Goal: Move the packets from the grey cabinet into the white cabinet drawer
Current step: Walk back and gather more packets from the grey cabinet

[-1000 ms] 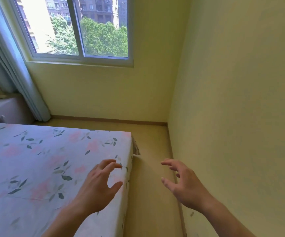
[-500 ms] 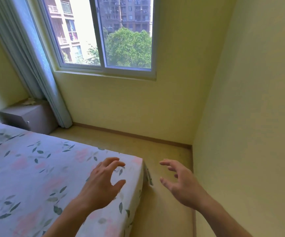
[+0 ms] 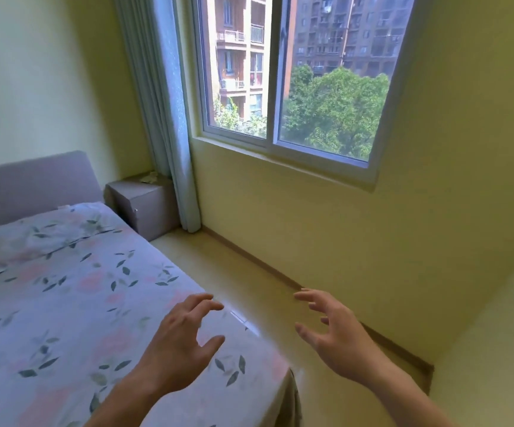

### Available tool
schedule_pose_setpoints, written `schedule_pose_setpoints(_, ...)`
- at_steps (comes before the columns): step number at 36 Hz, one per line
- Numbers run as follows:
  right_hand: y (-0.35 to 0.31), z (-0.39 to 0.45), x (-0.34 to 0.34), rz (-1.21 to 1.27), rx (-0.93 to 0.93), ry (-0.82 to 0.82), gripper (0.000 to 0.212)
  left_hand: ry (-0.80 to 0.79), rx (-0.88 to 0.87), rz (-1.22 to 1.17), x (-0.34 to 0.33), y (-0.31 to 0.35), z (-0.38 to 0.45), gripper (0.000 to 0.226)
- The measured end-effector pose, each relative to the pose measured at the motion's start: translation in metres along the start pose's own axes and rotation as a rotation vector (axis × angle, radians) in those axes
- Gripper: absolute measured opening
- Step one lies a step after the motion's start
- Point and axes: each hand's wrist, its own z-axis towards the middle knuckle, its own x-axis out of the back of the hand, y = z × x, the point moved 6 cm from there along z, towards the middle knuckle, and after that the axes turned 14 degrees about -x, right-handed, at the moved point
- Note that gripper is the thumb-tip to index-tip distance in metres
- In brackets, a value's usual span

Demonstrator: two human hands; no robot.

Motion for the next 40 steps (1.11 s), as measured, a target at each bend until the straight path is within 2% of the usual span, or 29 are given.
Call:
schedule_pose_setpoints(7,0.031,0.120,0.068,0.002,0.007,0.019,0.047,-0.003,0.042,-0.048,-0.046,-0.019,0.138,0.045)
schedule_pose_setpoints(16,0.095,0.253,0.172,0.053,-0.037,0.094,0.045,-0.049,-0.099,-0.069,-0.092,0.028,0.346,0.047)
schedule_pose_setpoints(21,0.125,0.350,0.207,0.034,-0.006,0.048,0.046,-0.046,-0.101,-0.051,-0.124,0.034,0.445,0.047)
schedule_pose_setpoints(27,0.135,0.462,0.241,0.040,0.049,-0.070,0.047,-0.004,0.049,-0.039,-0.147,0.018,0.523,0.044)
schedule_pose_setpoints(31,0.119,0.536,0.249,-0.025,0.120,-0.149,0.047,0.041,0.178,-0.006,-0.144,-0.003,0.549,0.044)
schedule_pose_setpoints(40,0.021,0.662,0.179,-0.120,0.346,-0.411,0.050,0.161,0.580,0.055,-0.102,-0.093,0.530,0.049)
